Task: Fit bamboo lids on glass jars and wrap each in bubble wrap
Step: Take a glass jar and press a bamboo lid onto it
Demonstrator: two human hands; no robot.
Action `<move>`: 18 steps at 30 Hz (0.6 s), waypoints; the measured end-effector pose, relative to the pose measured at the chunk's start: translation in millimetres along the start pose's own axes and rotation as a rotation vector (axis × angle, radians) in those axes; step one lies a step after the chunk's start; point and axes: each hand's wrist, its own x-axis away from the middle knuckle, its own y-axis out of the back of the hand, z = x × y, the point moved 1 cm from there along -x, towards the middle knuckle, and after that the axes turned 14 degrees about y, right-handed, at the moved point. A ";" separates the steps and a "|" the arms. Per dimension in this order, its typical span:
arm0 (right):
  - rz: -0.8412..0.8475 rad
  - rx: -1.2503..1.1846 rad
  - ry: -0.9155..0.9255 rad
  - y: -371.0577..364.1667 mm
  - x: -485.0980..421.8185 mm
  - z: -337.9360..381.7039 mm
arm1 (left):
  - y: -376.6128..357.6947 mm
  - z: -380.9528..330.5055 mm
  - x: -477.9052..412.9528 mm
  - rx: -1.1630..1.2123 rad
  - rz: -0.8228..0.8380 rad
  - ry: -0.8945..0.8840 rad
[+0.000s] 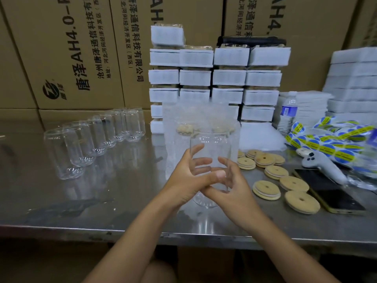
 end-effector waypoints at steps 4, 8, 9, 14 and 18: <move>0.323 0.126 -0.038 29.9 2.1 -1.0 | -2.9 11.4 -3.5 -0.006 -0.036 -0.007; 0.549 0.746 0.050 73.5 -9.9 -7.5 | 0.8 15.2 -4.9 0.005 -0.098 -0.012; 0.561 0.967 0.078 81.6 -13.1 -12.5 | 1.7 15.4 -4.4 0.008 -0.108 -0.014; 0.473 1.440 -0.014 98.8 -21.8 -38.0 | 2.5 18.3 -0.8 -0.002 -0.135 -0.024; 0.455 1.512 -0.157 104.1 -26.4 -51.3 | 1.0 22.1 1.8 -0.017 -0.140 -0.034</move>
